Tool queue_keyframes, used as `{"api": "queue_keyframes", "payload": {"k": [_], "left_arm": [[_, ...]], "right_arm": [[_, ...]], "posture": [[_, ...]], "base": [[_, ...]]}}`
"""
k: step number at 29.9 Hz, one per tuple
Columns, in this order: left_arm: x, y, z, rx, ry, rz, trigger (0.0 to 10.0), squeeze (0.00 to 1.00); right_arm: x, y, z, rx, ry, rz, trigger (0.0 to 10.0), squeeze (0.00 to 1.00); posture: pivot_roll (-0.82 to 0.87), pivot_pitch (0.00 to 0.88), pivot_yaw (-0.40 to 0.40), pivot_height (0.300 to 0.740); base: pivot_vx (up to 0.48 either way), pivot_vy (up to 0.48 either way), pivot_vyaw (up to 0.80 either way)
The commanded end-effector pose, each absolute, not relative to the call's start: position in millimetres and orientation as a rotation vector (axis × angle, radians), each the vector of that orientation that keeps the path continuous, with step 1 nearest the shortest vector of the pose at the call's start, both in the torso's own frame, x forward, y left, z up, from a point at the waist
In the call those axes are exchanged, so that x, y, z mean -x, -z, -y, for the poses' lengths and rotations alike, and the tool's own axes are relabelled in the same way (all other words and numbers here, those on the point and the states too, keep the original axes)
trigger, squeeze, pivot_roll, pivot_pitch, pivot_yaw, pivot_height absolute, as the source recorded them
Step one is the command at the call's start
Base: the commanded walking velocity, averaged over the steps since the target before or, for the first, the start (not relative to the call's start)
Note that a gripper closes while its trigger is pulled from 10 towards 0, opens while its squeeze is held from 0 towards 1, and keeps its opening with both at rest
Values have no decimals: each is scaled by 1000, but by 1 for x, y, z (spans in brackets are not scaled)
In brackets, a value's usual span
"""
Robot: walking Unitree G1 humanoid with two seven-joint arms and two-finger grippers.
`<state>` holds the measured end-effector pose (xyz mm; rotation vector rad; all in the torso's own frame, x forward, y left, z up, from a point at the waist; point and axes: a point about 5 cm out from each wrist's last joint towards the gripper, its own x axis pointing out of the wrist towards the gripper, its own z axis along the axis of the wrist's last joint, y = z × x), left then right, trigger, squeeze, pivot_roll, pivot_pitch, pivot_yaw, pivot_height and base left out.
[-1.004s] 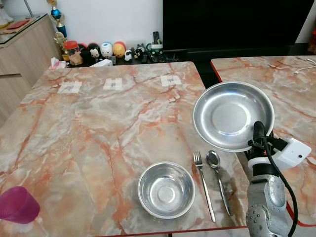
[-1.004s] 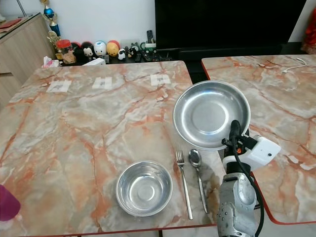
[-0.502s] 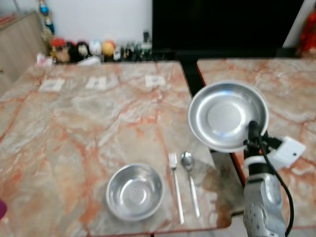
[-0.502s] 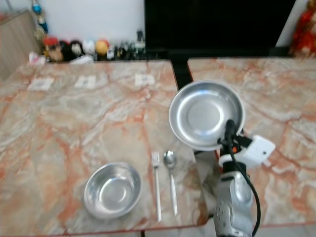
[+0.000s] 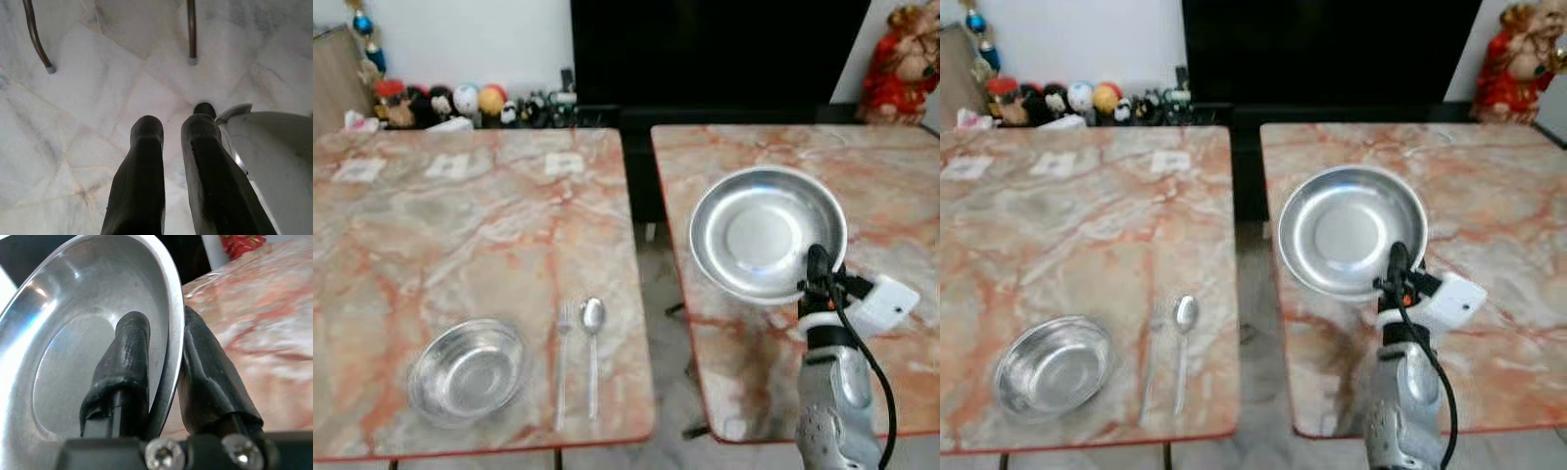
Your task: Setting the table
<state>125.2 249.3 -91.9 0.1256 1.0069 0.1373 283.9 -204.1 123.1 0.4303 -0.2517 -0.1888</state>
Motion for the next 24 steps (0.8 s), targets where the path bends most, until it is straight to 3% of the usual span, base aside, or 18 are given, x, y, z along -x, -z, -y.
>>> {"api": "queue_keyframes", "payload": {"k": [1,18,24], "left_arm": [[-123,94,-247,-123,-126,-1023,10000,0],[-124,93,-248,-147,-108,-1028,10000,0],[-123,93,-249,-150,-112,-1037,10000,0]], "right_arm": [[-281,-126,213,-434,220,275,10000,0],[-271,-117,226,-488,346,248,10000,0],[-270,-101,225,-555,424,149,10000,0]], "posture": [[-77,0,23,740],[-95,6,36,740],[-96,0,37,740]], "base": [[0,-480,0],[0,-471,0],[0,-41,0]]}}
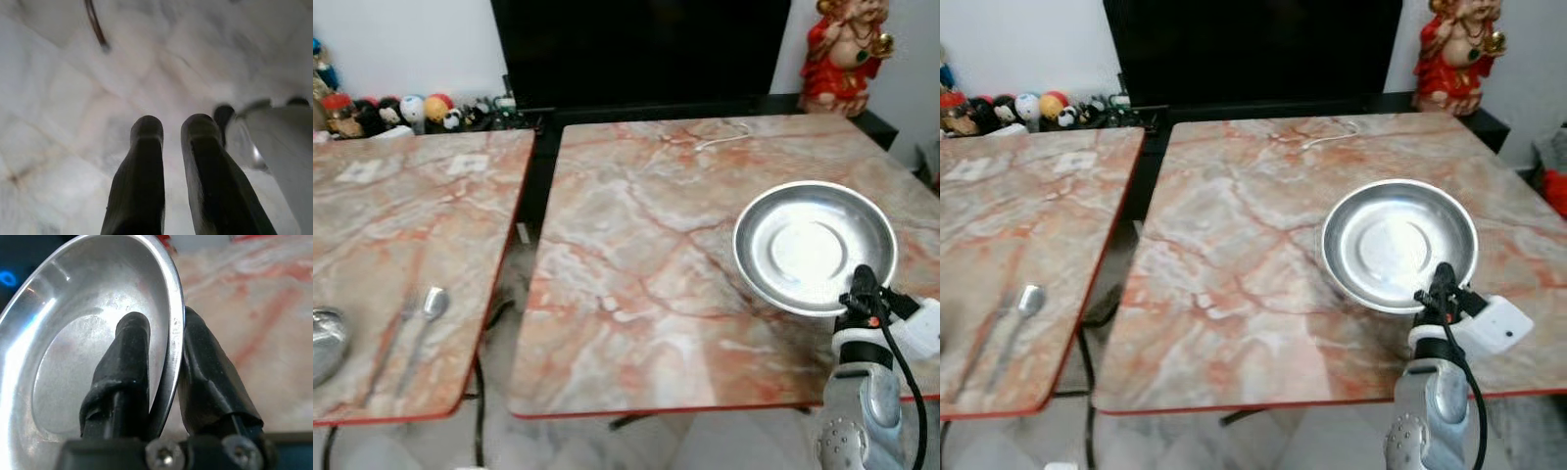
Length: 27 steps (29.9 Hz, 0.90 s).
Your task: Setting the table
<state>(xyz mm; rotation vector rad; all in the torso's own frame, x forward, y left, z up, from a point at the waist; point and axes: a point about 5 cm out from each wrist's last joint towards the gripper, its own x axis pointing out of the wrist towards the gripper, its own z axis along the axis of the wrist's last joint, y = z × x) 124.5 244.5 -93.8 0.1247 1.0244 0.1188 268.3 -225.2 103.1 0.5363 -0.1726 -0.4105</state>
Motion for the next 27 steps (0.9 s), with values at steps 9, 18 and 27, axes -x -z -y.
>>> {"api": "queue_keyframes", "payload": {"k": [9,18,27], "left_arm": [[-125,92,-249,-166,-99,-1029,10000,0],[-125,92,-249,-189,-77,-1026,10000,0],[-118,94,-250,-202,-65,-1041,10000,0]], "right_arm": [[-264,-93,217,-645,463,91,10000,0],[-248,-82,218,-605,537,-18,10000,0],[-244,-77,212,-628,489,-70,10000,0]], "posture": [[-101,0,42,740],[-109,0,41,740],[-114,0,35,740]], "base": [[0,0,0],[0,0,0],[0,0,0]]}}
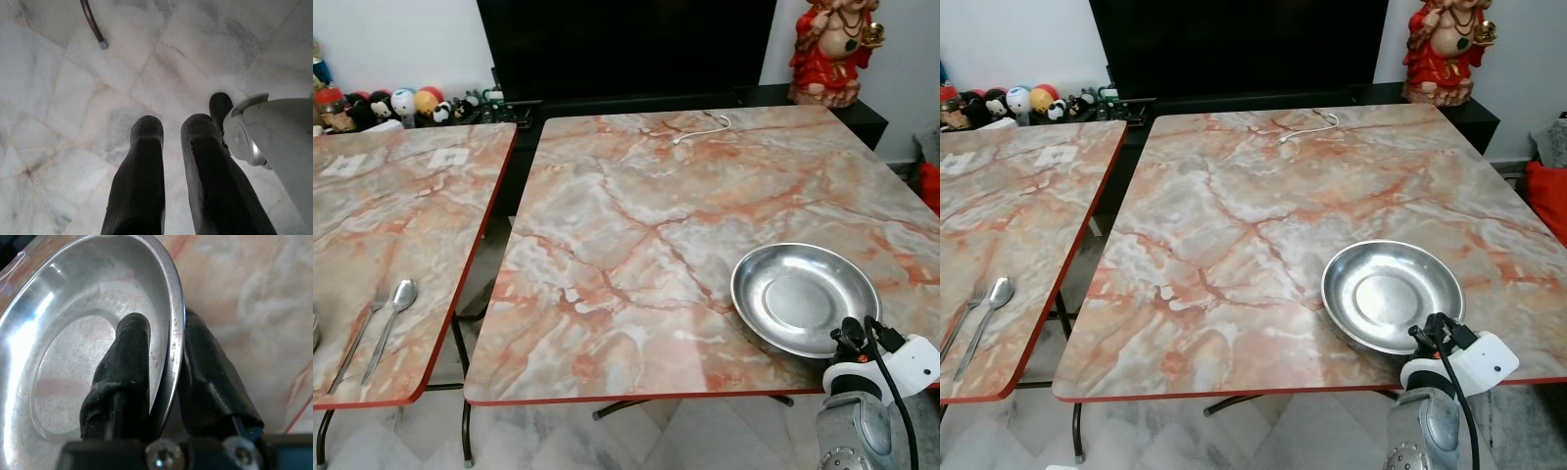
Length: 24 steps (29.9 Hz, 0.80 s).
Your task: Setting the table
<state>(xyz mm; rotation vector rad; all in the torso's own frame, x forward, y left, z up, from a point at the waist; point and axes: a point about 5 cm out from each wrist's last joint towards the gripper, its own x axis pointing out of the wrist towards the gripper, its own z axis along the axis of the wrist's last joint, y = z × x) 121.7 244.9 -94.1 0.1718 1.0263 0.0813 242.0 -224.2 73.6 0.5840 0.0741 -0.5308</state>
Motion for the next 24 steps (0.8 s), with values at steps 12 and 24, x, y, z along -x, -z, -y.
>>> {"api": "queue_keyframes", "payload": {"k": [12,24], "left_arm": [[-118,94,-252,-194,-86,-1041,10000,0],[-122,93,-251,-186,-96,-1038,10000,0]], "right_arm": [[-253,-72,201,-703,397,-137,10000,0],[-254,-69,202,-689,396,-159,10000,329]], "posture": [[-92,0,23,740],[-90,0,20,740]], "base": [[0,0,0],[0,0,0]]}}
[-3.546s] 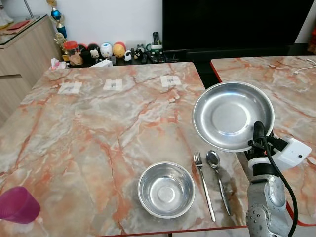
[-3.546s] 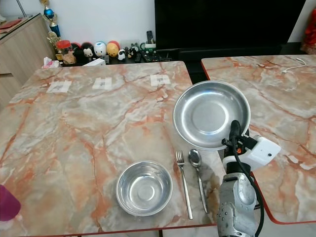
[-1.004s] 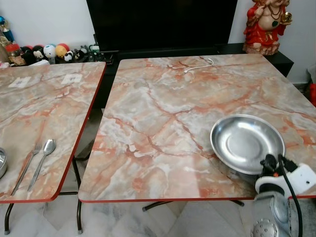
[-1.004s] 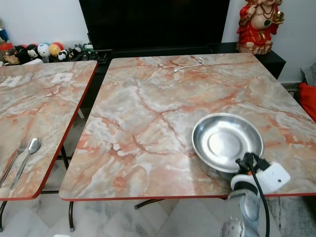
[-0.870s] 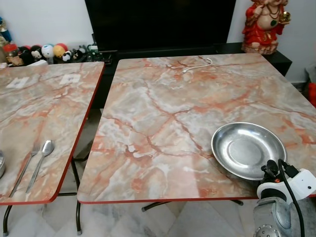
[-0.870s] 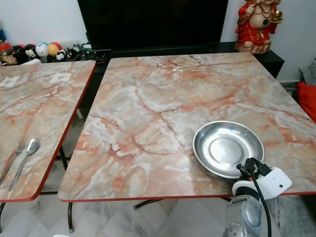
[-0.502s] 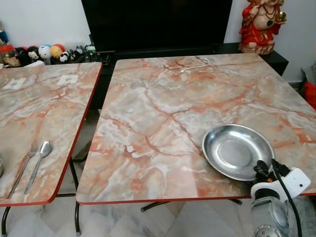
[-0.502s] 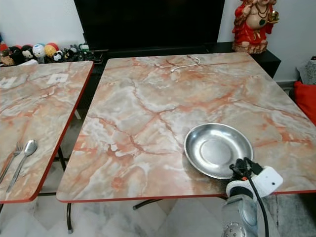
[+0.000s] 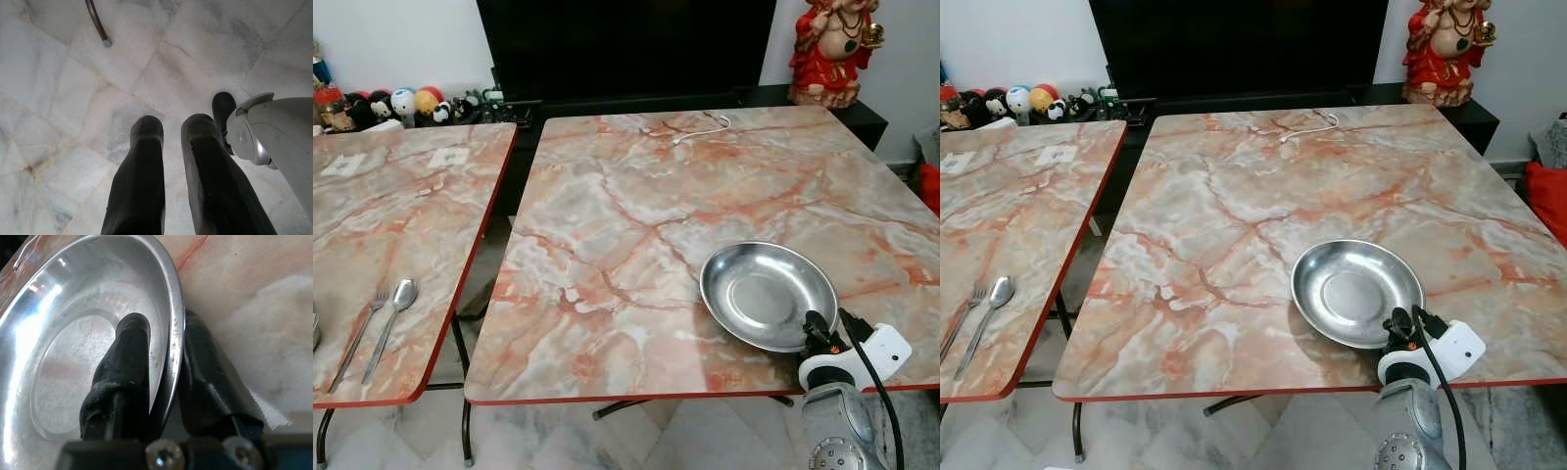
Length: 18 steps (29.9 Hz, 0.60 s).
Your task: Setting the table
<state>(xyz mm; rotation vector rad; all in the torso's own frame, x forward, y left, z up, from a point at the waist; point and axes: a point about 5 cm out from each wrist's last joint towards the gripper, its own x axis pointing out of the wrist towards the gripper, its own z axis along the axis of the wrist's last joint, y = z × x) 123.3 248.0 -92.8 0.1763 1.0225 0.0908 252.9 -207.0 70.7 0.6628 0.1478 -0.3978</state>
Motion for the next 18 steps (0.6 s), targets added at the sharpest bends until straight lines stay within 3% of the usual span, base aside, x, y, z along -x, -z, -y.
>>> {"api": "queue_keyframes", "payload": {"k": [1,13,15,16,18], "left_arm": [[-122,93,-251,-185,-97,-1038,10000,0],[-122,93,-249,-189,-90,-1037,10000,0],[-122,93,-249,-190,-89,-1038,10000,0],[-122,93,-250,-190,-90,-1038,10000,0],[-121,93,-250,-190,-91,-1038,10000,0]], "right_arm": [[-253,-69,203,-692,404,-156,10000,333],[-243,-67,205,-682,442,-166,10000,337],[-243,-67,205,-679,439,-170,10000,463],[-244,-67,205,-682,438,-168,10000,655],[-244,-67,205,-682,439,-167,10000,651]], "posture": [[-90,1,20,740],[-99,10,22,740],[-96,9,21,740],[-96,7,20,740],[-97,6,20,740]], "base": [[0,0,0],[0,0,0],[0,0,0],[0,0,0],[0,0,0]]}}
